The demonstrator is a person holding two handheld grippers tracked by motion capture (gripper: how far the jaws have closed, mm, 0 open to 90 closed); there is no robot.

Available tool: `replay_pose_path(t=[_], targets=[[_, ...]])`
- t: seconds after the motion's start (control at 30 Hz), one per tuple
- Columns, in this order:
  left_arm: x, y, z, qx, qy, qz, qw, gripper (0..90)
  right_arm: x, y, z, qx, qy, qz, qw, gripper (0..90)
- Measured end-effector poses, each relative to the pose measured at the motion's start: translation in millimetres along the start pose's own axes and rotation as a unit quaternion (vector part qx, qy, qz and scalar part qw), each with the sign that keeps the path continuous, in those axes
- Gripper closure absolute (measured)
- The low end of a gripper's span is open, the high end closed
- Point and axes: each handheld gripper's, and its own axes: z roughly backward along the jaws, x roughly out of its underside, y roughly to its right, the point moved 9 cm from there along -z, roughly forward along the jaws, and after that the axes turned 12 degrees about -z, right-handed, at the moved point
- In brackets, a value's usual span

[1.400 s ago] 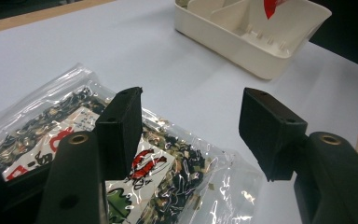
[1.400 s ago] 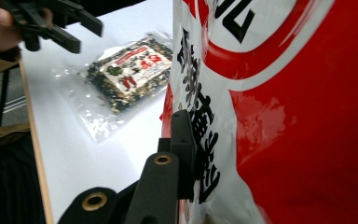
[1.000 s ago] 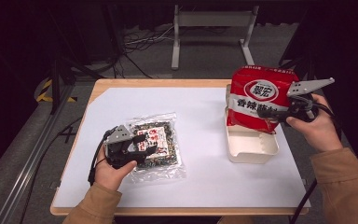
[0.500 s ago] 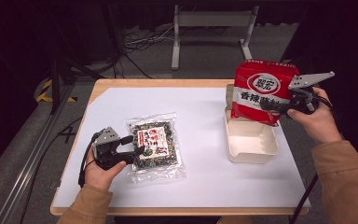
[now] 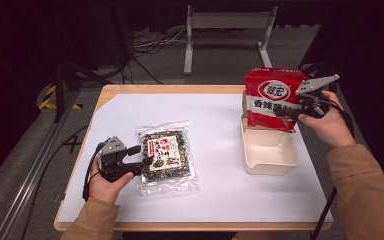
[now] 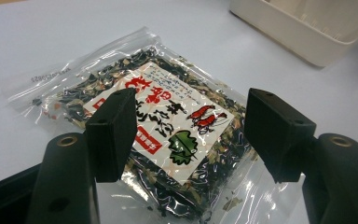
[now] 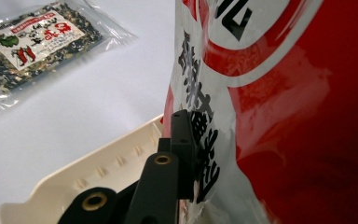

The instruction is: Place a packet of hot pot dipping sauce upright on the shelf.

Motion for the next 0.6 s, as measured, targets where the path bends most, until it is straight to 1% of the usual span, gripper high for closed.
replay_pose_path(t=[0.13,0.27,0.43,0.53,0.6], targets=[[3.5,-0.7,4.1,-0.004,-0.001,0.005,1.0000,35.3,-0.6,4.0,-8.0,0.002,-0.008,0.008,0.9999,83.1],[6.5,-3.0,7.5,-0.011,0.000,0.010,0.9999,35.3,-2.1,7.5,-14.5,-0.002,-0.009,0.011,0.9999,83.1],[7.9,-2.9,7.8,-0.010,0.000,0.013,0.9999,35.3,-1.2,10.0,-24.4,-0.007,-0.013,0.024,0.9996,83.1],[10.0,-0.6,4.7,-0.006,-0.006,0.014,0.9999,35.0,0.8,10.5,-30.9,-0.009,-0.013,0.024,0.9996,83.1],[10.3,0.4,3.2,-0.005,-0.007,0.013,0.9999,34.9,1.8,11.6,-33.8,-0.006,-0.013,0.025,0.9996,83.1]])
